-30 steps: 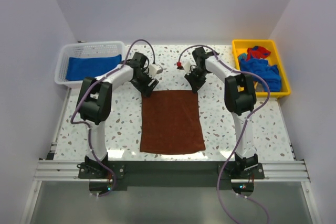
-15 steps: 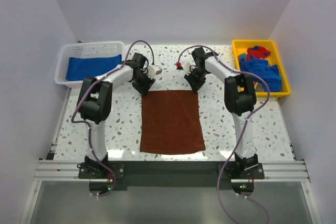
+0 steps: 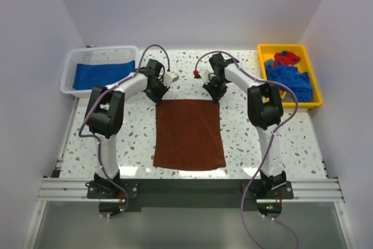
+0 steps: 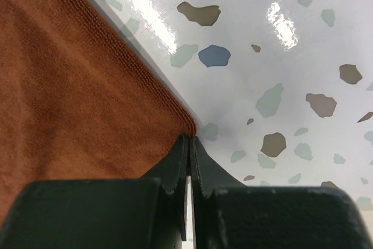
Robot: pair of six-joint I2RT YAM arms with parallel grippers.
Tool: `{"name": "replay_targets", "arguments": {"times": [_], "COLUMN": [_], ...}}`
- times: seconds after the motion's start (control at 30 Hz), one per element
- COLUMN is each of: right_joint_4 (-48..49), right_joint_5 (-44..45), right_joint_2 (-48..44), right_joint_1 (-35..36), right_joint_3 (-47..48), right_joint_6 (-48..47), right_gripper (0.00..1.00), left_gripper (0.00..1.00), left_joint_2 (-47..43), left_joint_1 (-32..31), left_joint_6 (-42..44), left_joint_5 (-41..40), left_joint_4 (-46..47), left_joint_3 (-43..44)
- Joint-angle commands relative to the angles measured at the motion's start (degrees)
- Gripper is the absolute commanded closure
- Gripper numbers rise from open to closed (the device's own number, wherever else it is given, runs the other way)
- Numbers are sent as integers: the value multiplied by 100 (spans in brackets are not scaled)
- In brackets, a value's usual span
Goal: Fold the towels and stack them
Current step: Fold the towel
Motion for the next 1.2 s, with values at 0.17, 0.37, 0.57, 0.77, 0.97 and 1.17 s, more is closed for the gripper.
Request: {"name": "replay_targets", "arguments": {"times": [0.17,0.37,0.57,0.77,0.97,1.17], "right_joint_4": [633,1116,1205,1056,608,510], "right_joint_5": [1131,1800,1986,1477,1168,1045], "right_joint_2": [-1354,-2882,-3947,-5432,-6549,-6464], "right_joint_1": [161,197,206,232,223,223], "right_joint_3": [-125,-292,-572,-1310,-1786,-1865], "right_joint_6": [528,765,862,871,818,765], "right_gripper": [100,100,100,100,100,100], "left_gripper": [100,100,100,100,100,100], "left_joint_2": [-875,-2668,-4206,-5244,-6097,-5809], "left_joint_1": [40,-74,-452,-1181,-1323,-1332], "left_joint_6": [-193,-501,-545,-518,-782,-949], "left_joint_5": [-870,-1765,-2084,-2330,-2163,-1917], "left_joint_4": [-58,1179,1964,1552,998,593], "left_joint_3": [177,29,-683,-1079,-1185,-947]}}
